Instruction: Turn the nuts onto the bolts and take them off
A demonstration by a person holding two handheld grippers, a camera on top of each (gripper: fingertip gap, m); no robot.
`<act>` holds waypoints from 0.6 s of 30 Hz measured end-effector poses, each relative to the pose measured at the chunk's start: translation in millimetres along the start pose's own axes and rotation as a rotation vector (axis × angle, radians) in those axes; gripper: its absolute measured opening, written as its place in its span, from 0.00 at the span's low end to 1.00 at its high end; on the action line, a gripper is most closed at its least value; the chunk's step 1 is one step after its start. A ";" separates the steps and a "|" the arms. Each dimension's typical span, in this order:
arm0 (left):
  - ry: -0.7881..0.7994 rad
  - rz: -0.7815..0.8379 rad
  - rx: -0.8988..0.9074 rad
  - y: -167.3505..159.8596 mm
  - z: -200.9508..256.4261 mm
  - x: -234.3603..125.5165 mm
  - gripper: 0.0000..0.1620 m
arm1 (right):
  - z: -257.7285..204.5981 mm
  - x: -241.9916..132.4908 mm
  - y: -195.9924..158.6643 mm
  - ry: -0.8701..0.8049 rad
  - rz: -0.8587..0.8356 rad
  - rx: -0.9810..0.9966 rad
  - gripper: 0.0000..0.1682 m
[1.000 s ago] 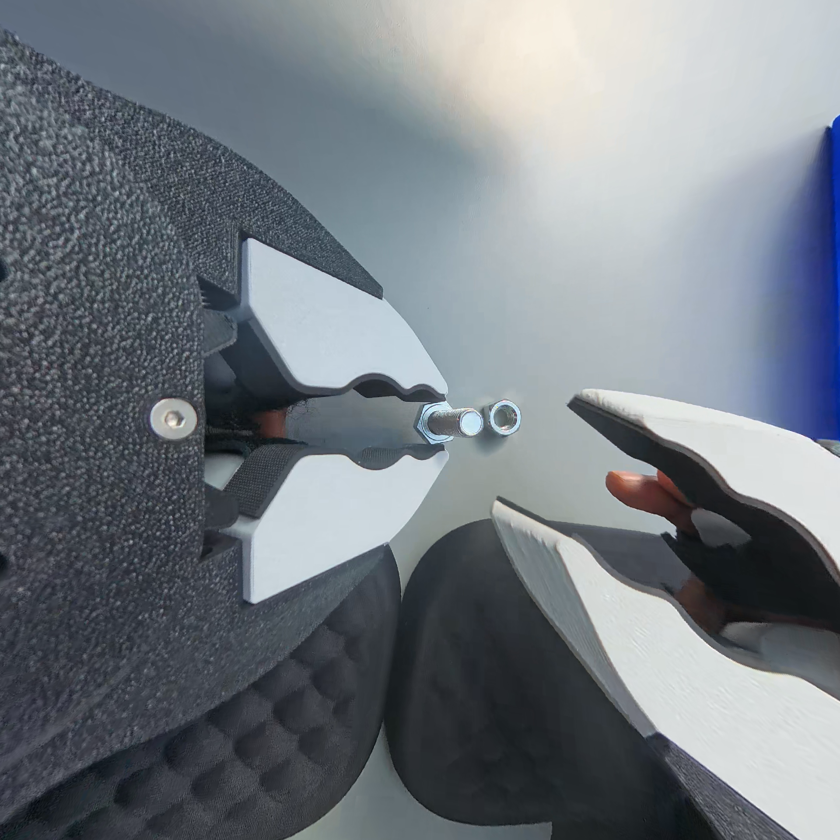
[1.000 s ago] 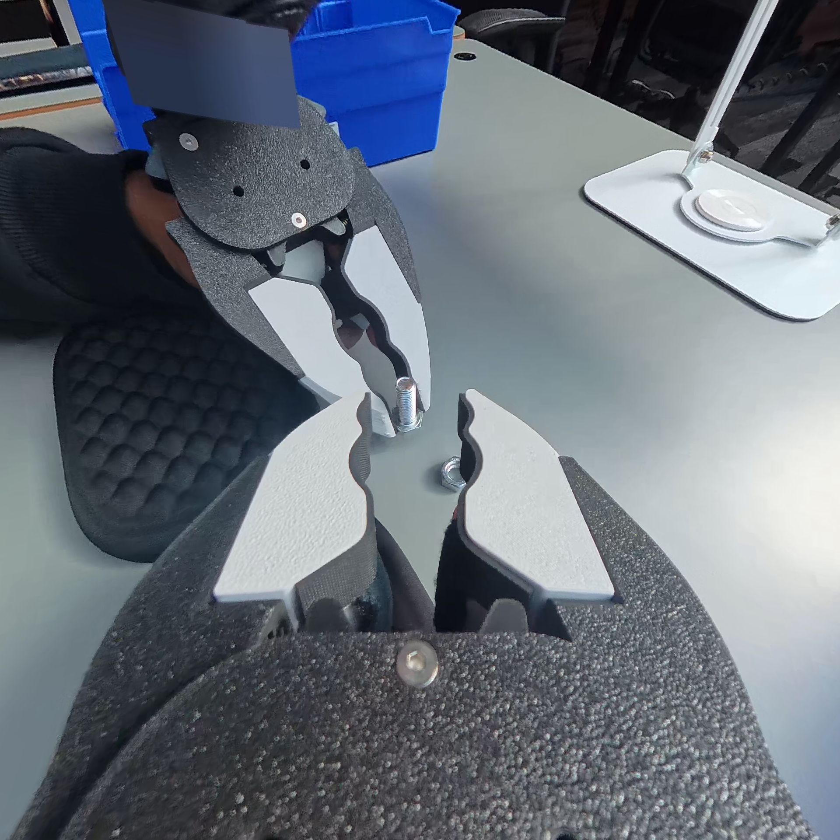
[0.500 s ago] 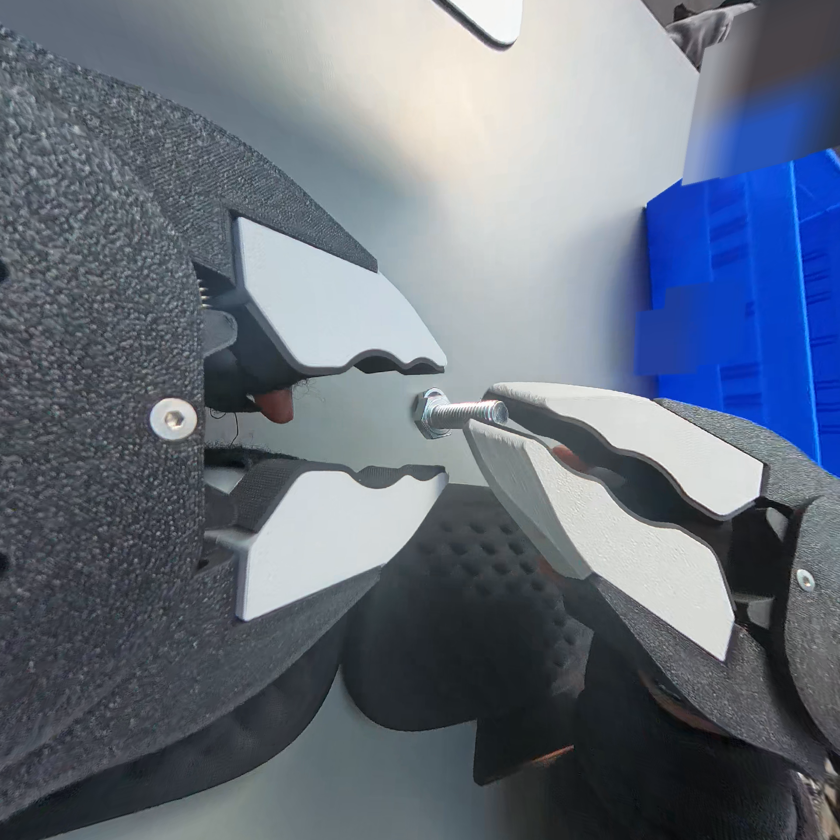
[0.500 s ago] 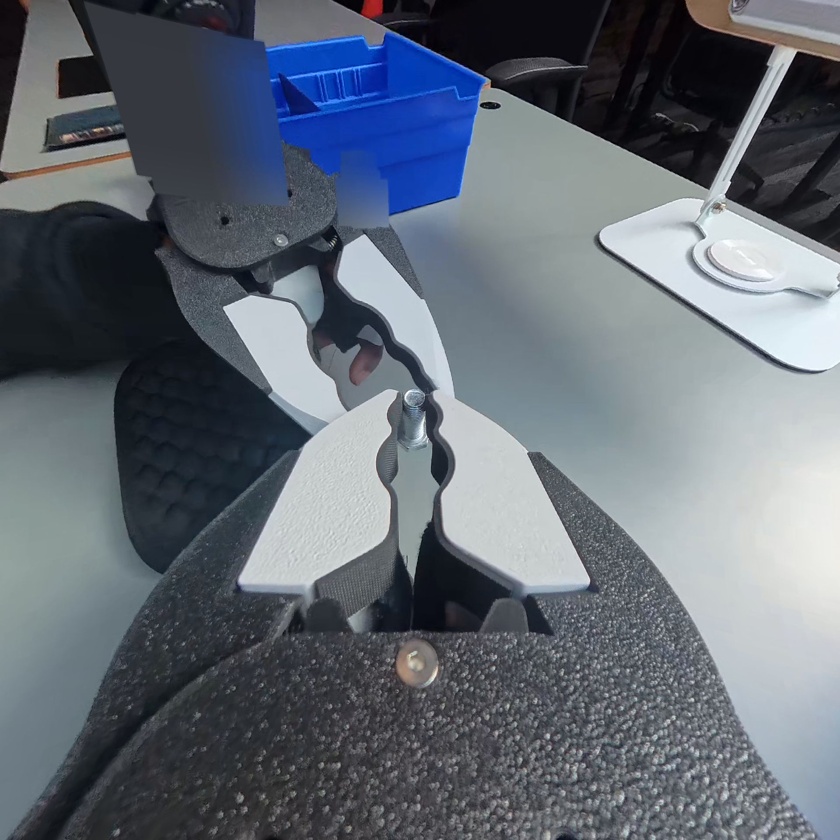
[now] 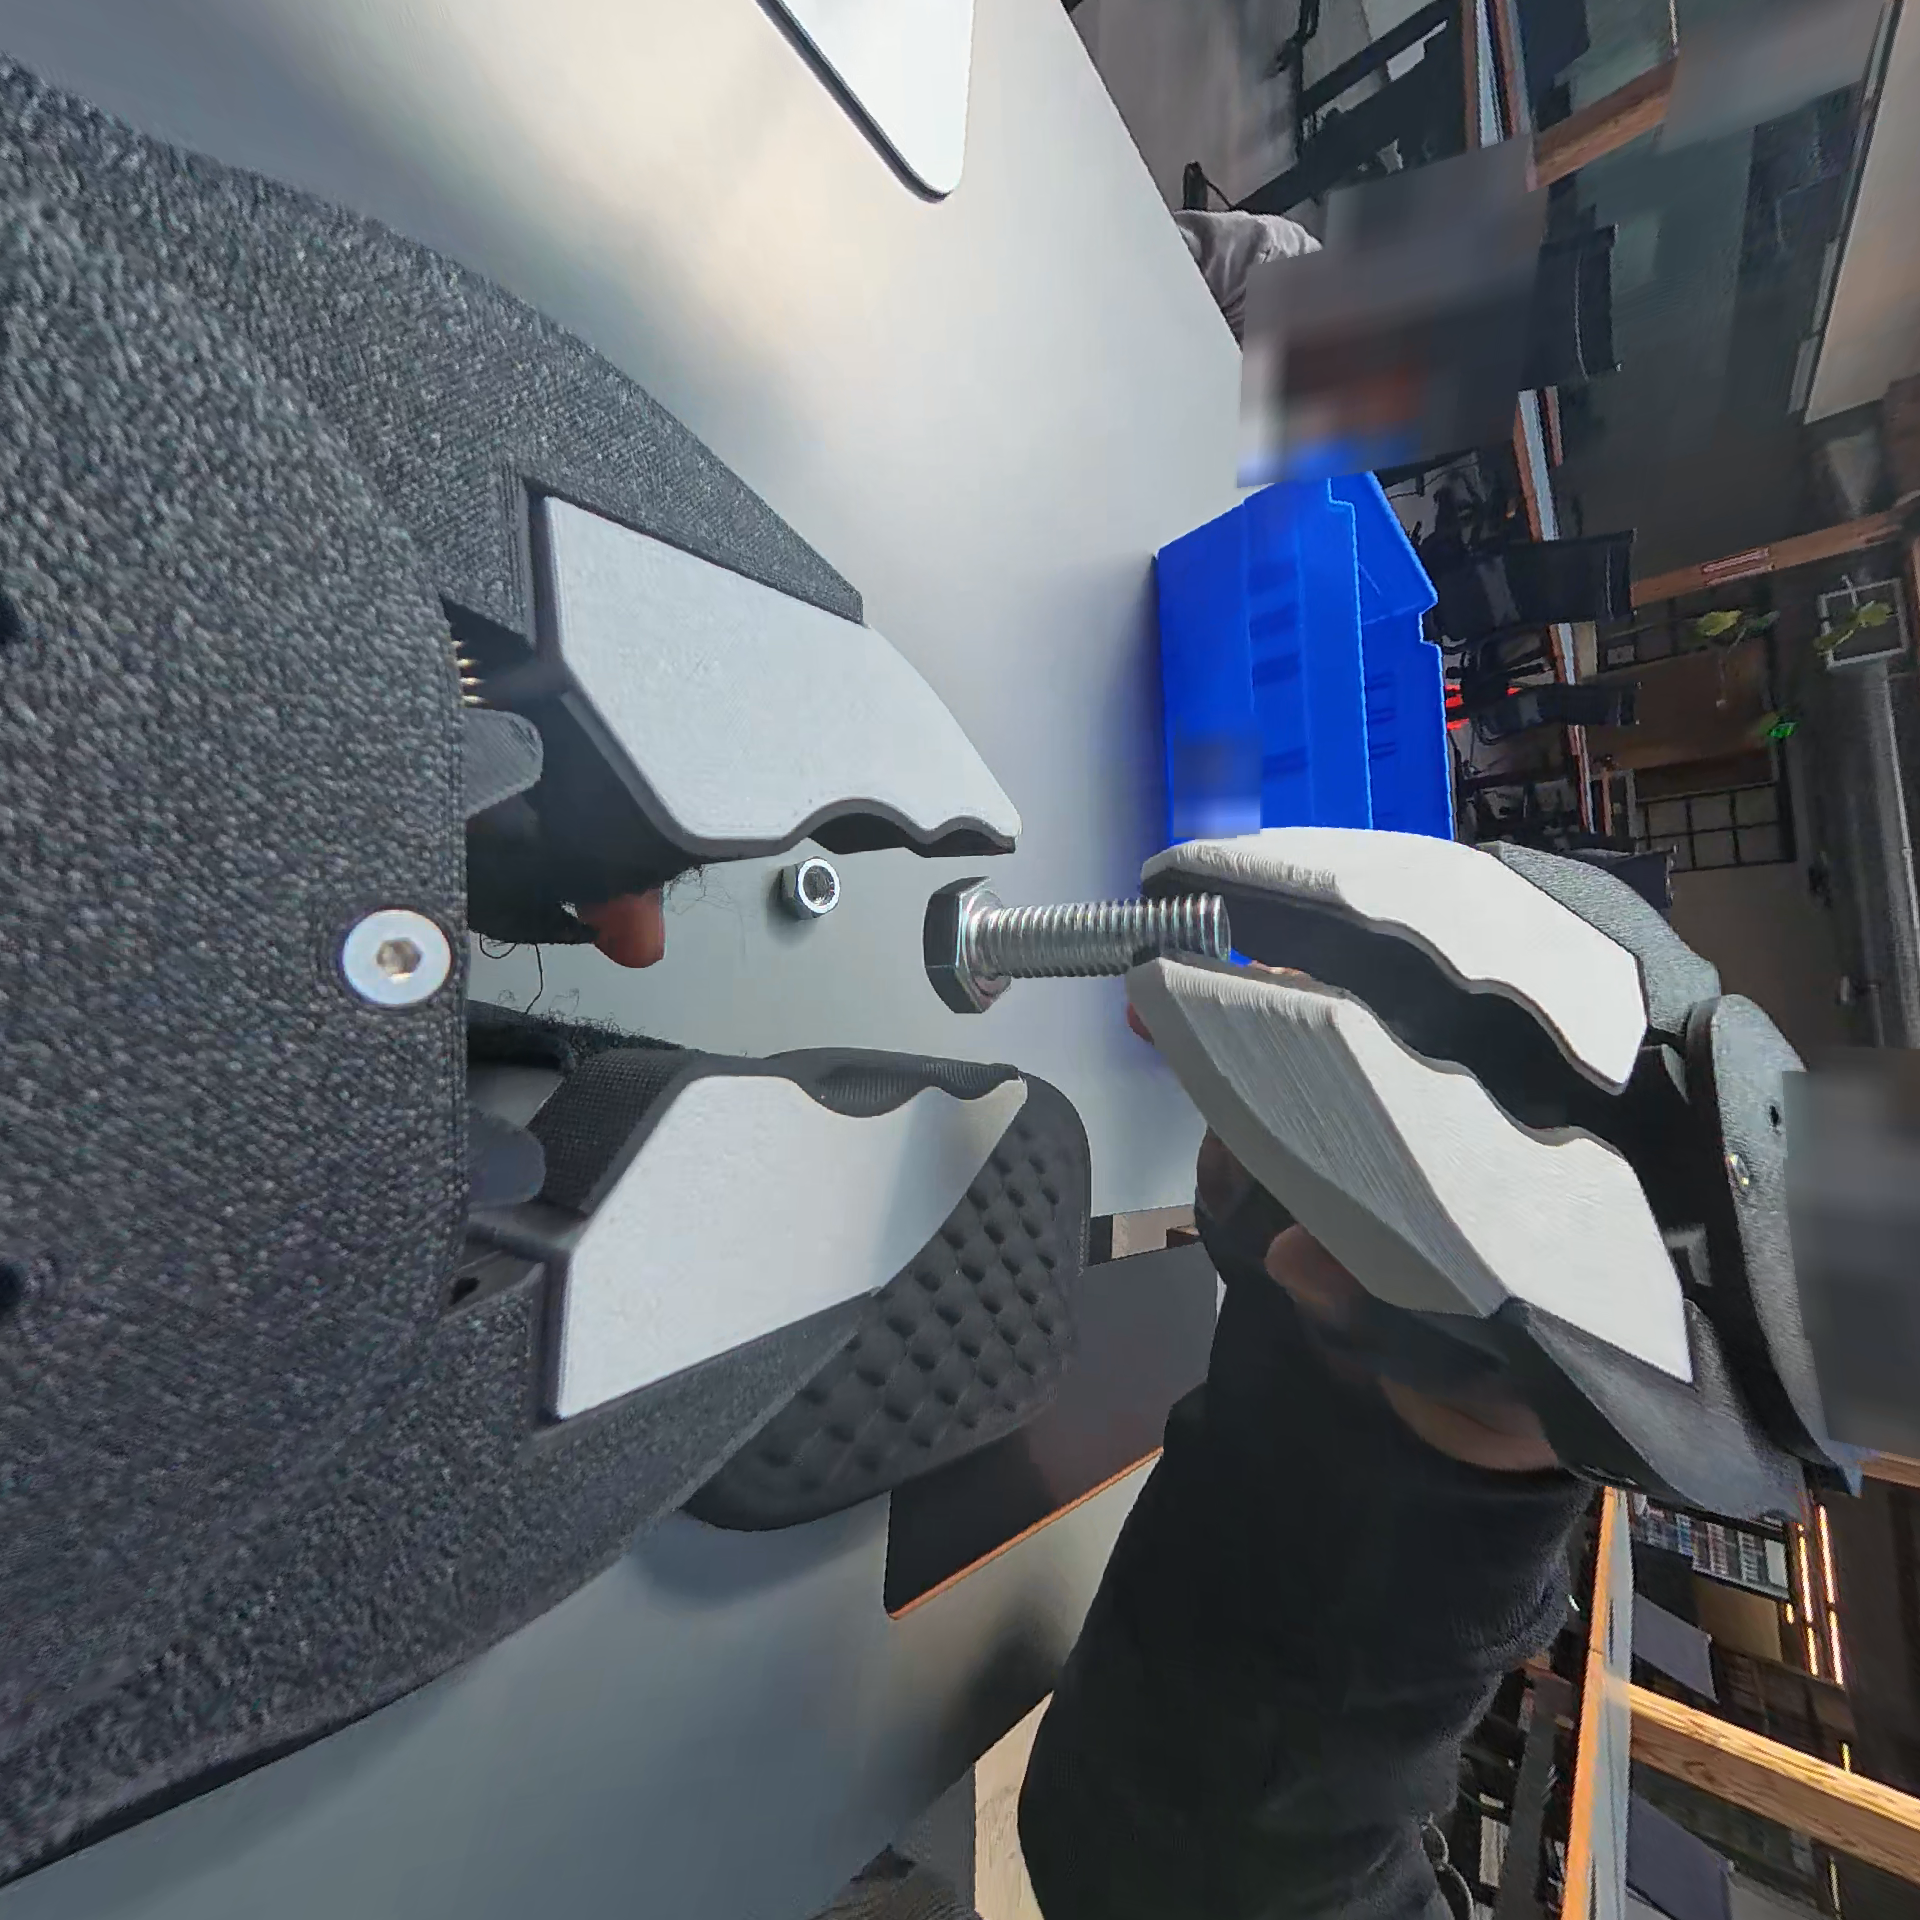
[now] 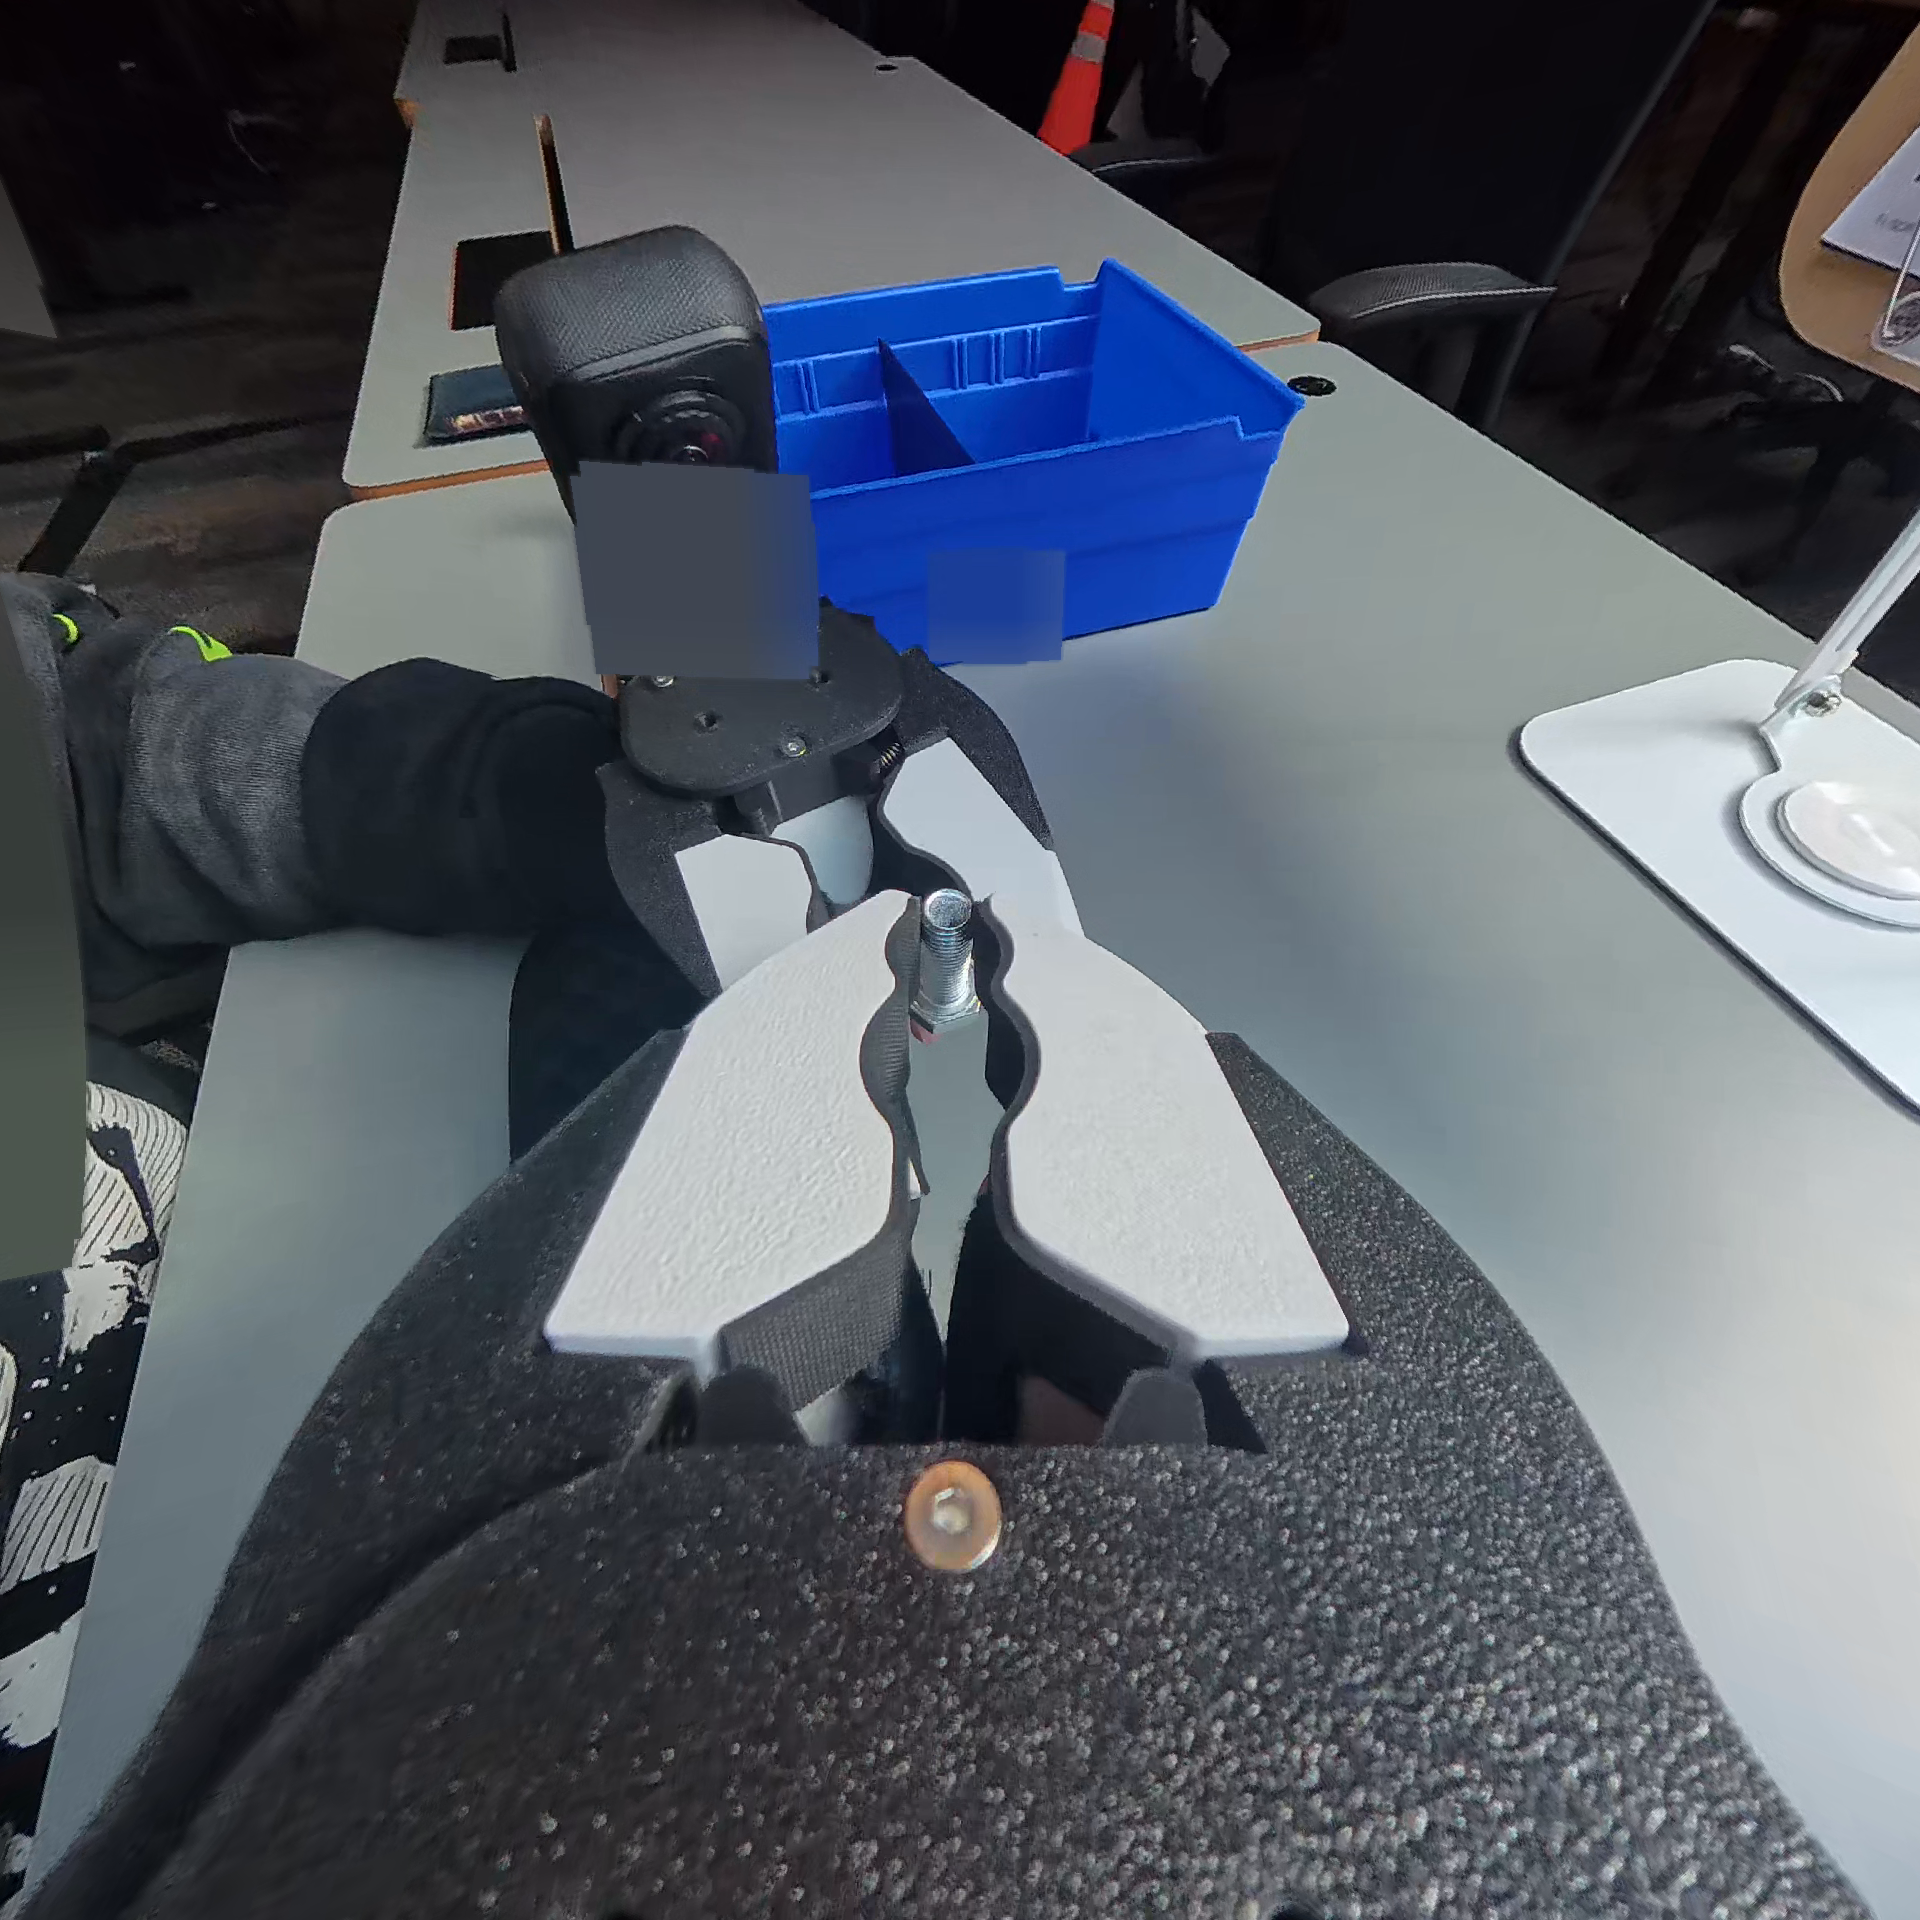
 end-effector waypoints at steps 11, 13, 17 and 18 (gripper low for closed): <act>0.028 -0.021 0.002 -3.6 -2.9 -2.3 0.16 | 3.0 5.2 -2.1 -0.033 -0.037 0.021 0.05; 0.037 -0.019 0.001 -3.6 -3.8 -2.6 0.15 | 3.2 5.5 -2.4 -0.037 -0.039 0.022 0.05; 0.050 -0.029 0.010 -4.4 -4.5 -2.5 0.12 | 2.7 6.3 -3.2 -0.038 -0.046 0.023 0.05; 0.055 -0.030 0.012 -4.6 -5.0 -2.4 0.10 | 2.1 6.5 -3.1 -0.037 -0.046 0.025 0.05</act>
Point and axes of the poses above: each gripper's, where its closed fingertips meet, x out along the fingers, y out of its top, z = x × y across the jaws, the point moved 5 cm from there along -x, back along the fingers, and after that the axes turned 1 degree about -x, right-handed, at the moved point
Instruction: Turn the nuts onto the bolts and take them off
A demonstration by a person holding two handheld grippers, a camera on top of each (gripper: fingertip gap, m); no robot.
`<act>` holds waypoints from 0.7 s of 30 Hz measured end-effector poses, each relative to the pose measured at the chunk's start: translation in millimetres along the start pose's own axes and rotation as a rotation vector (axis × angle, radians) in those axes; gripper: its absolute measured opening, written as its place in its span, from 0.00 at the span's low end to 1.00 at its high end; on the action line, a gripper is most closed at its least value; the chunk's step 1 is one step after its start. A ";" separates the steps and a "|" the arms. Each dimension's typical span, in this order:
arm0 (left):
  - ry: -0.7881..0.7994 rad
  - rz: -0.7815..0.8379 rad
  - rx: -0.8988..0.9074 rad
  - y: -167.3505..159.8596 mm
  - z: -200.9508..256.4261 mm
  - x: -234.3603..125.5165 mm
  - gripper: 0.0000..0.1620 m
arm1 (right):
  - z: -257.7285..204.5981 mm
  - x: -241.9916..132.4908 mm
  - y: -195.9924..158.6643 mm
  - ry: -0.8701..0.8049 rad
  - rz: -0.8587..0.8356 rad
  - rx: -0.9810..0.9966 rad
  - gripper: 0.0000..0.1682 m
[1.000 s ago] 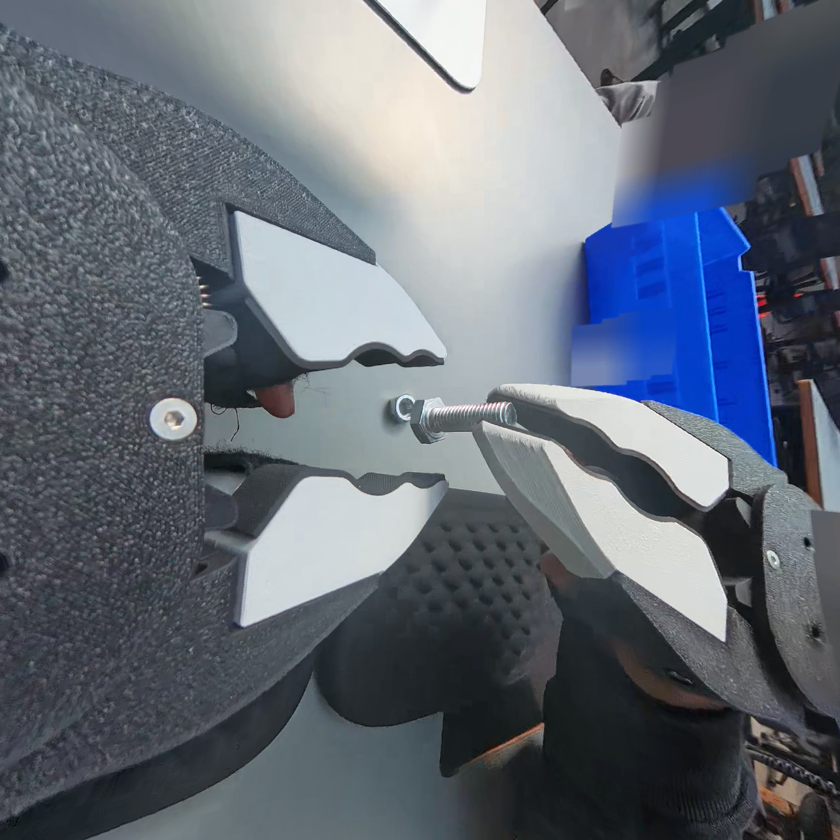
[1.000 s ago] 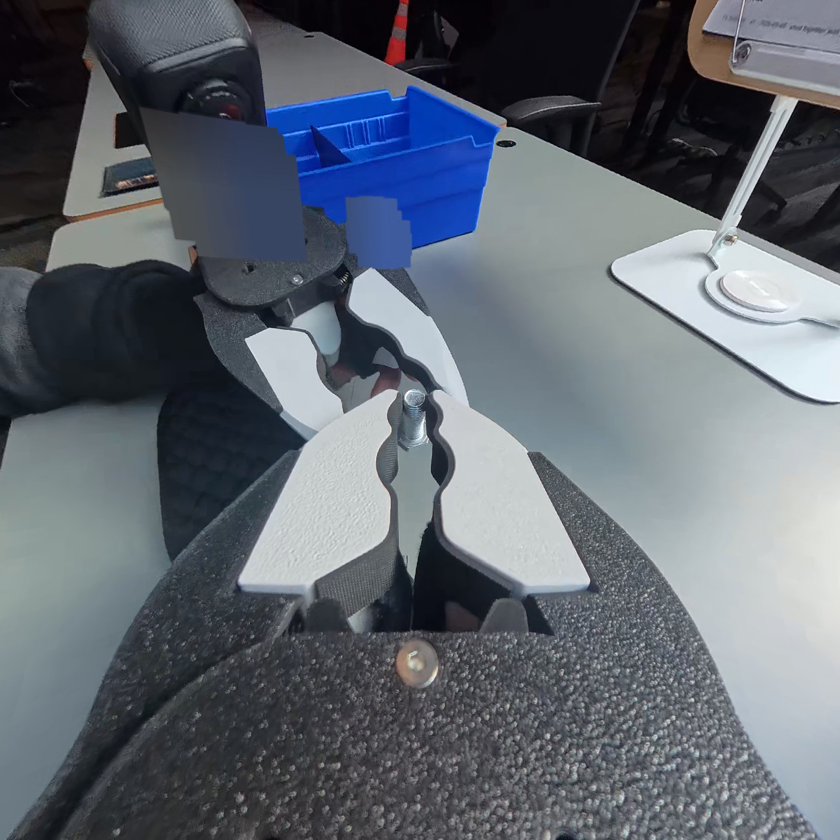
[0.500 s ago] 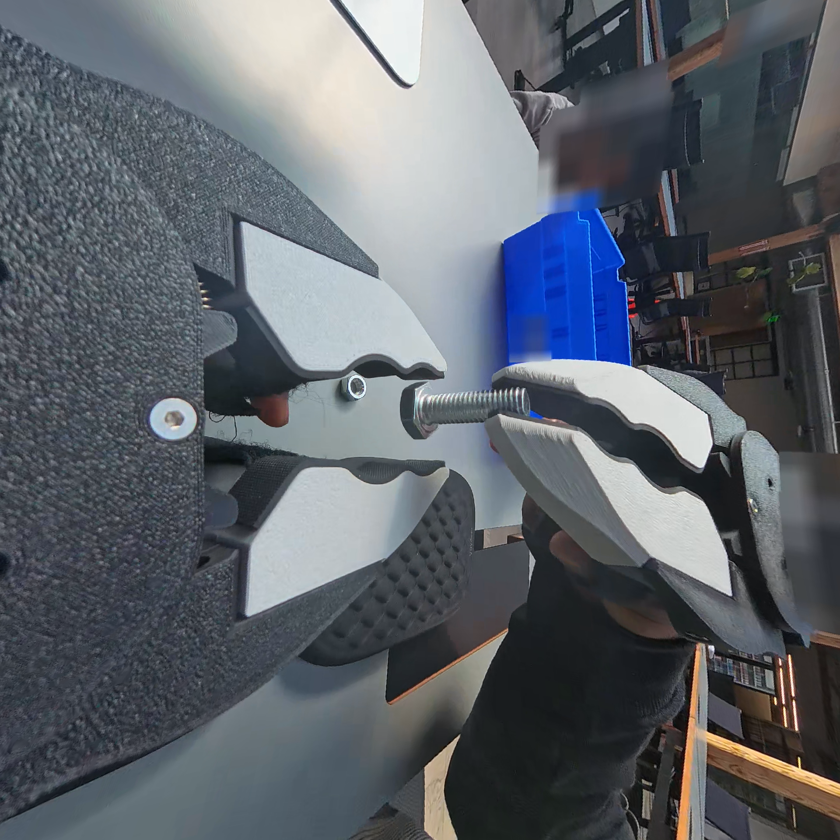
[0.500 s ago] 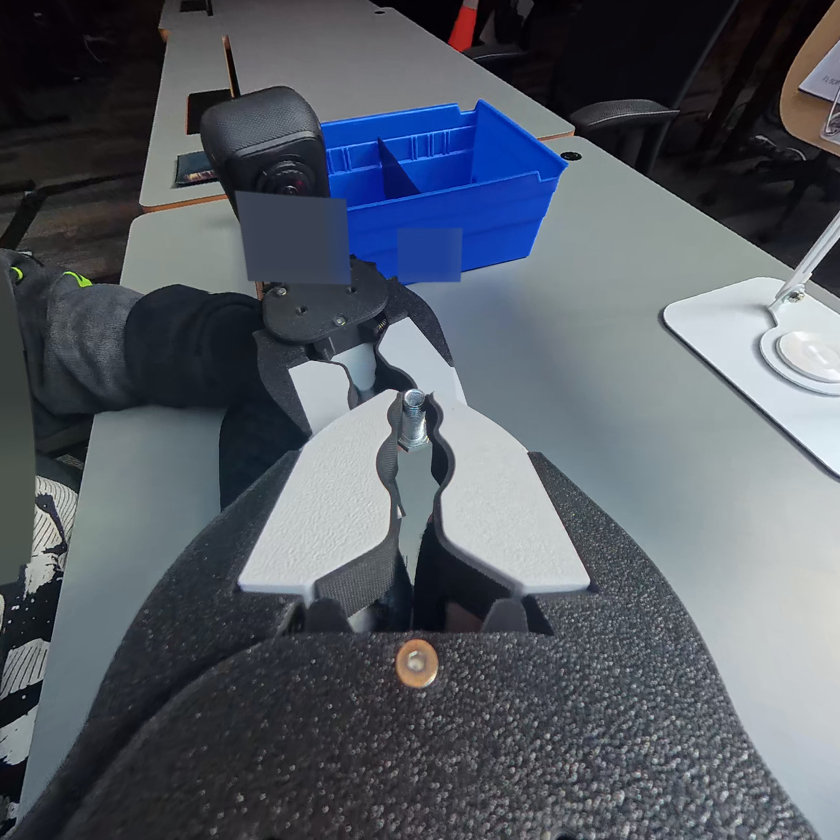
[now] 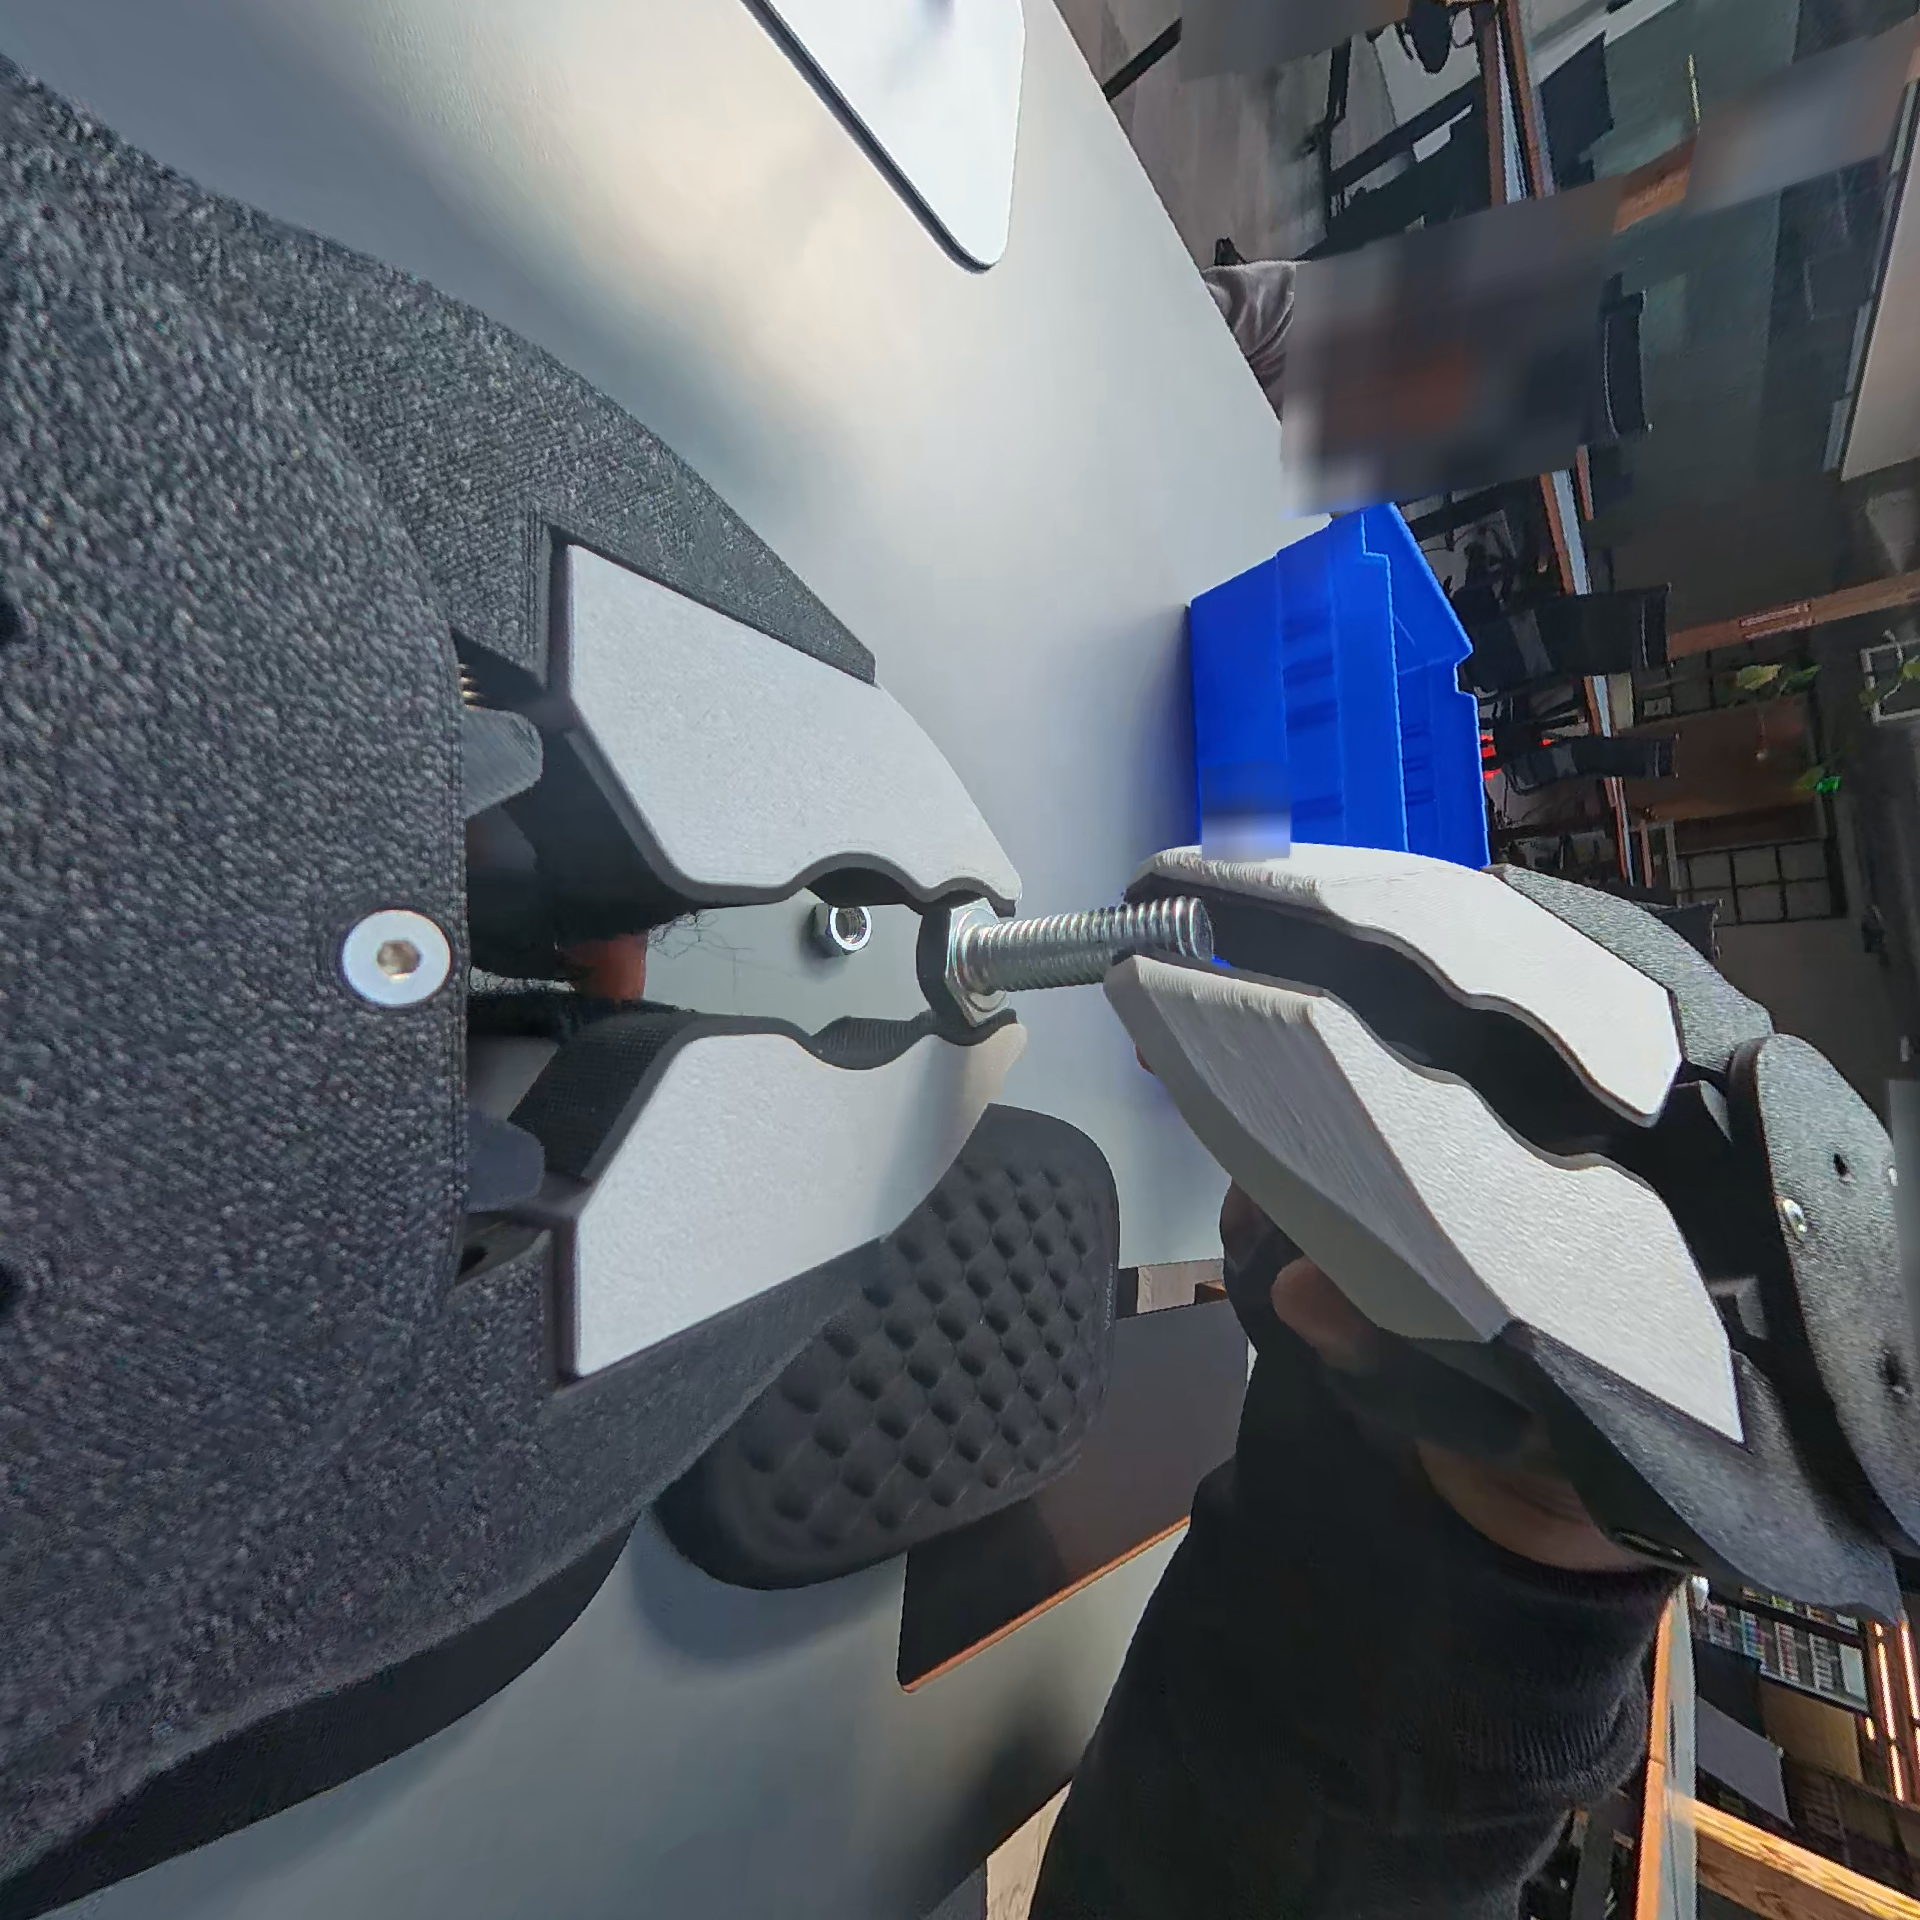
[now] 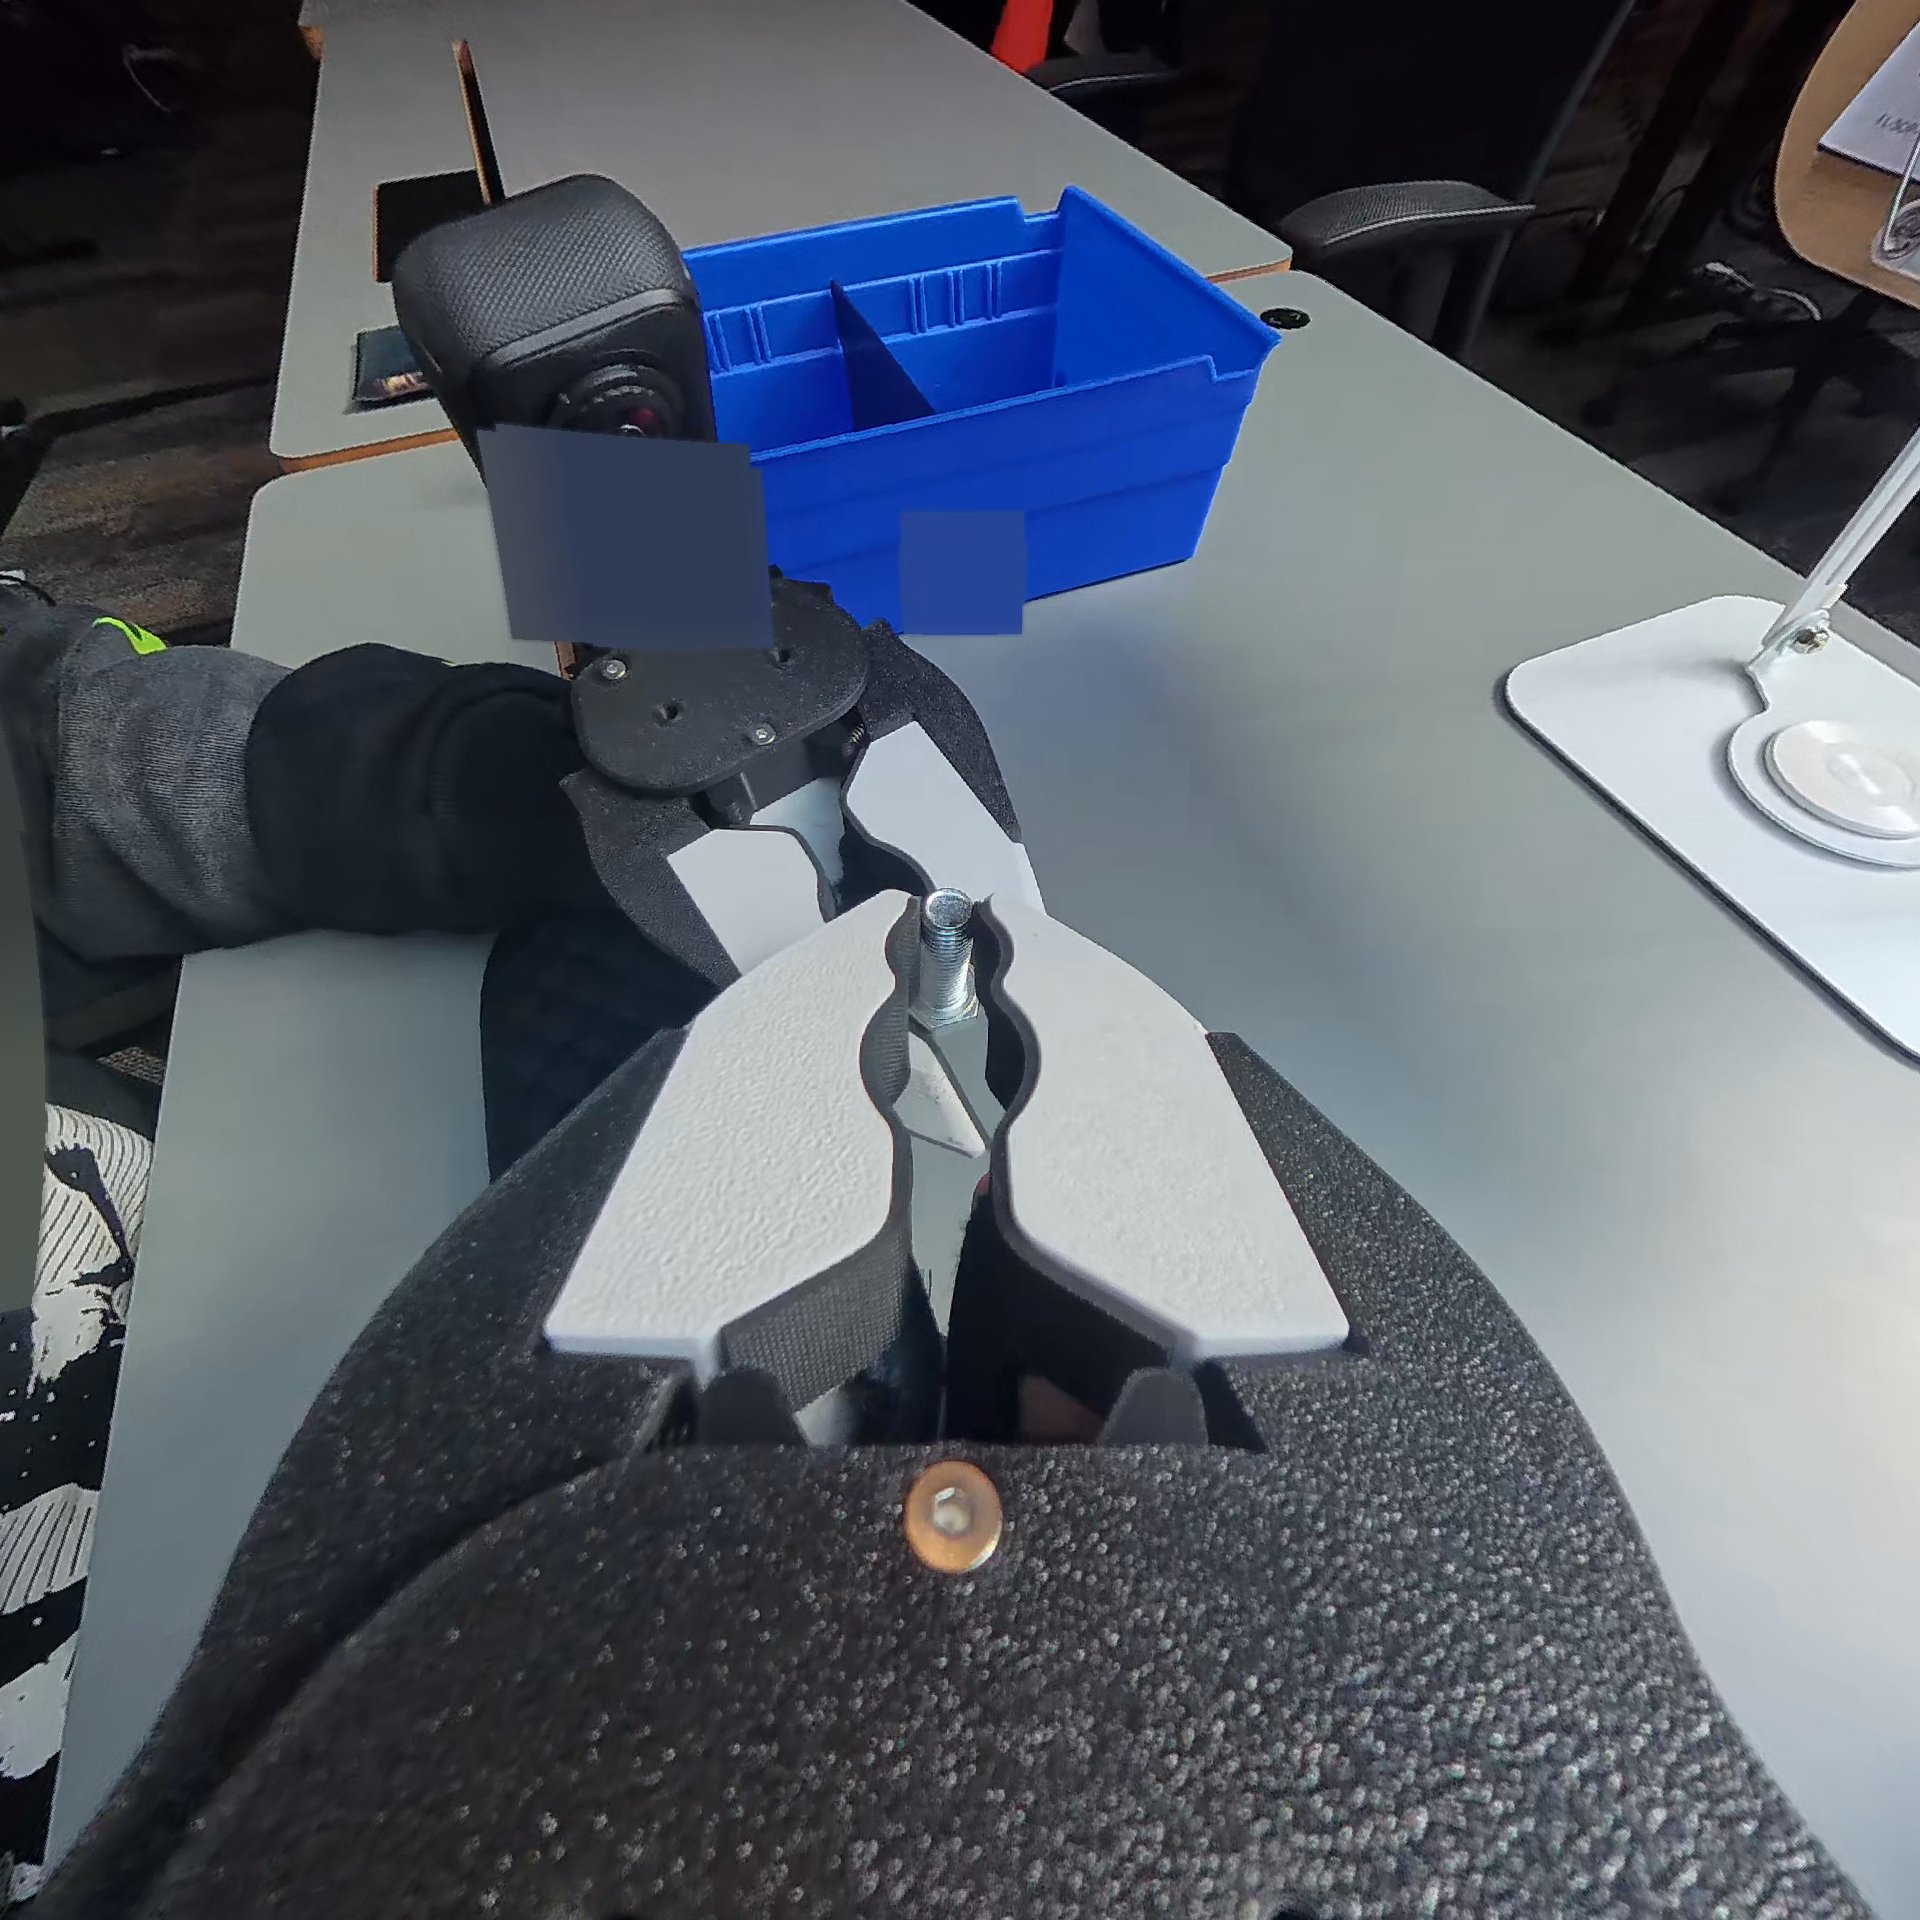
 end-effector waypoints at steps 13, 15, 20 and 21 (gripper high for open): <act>0.015 0.000 -0.006 -0.9 -0.9 0.1 0.09 | -1.1 0.4 -0.1 -0.044 -0.011 0.004 0.05; 0.023 -0.003 -0.004 -1.3 -1.2 0.4 0.09 | -1.6 0.6 -0.1 -0.061 -0.017 0.010 0.05; 0.008 0.006 0.008 -1.4 0.5 -1.7 0.08 | -2.7 -1.0 1.2 -0.061 -0.016 -0.009 0.11; 0.009 0.003 0.009 -1.9 0.1 -2.6 0.08 | 0.0 -3.7 2.3 -0.065 -0.013 -0.018 0.18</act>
Point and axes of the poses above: each gripper's, where its closed fingertips meet, x out along the fingers, y out of its top, z = x × y across the jaws, the point moved 5 cm from there along -x, back along the fingers, and after that the axes turned 1 degree about -x, right-handed, at the moved point
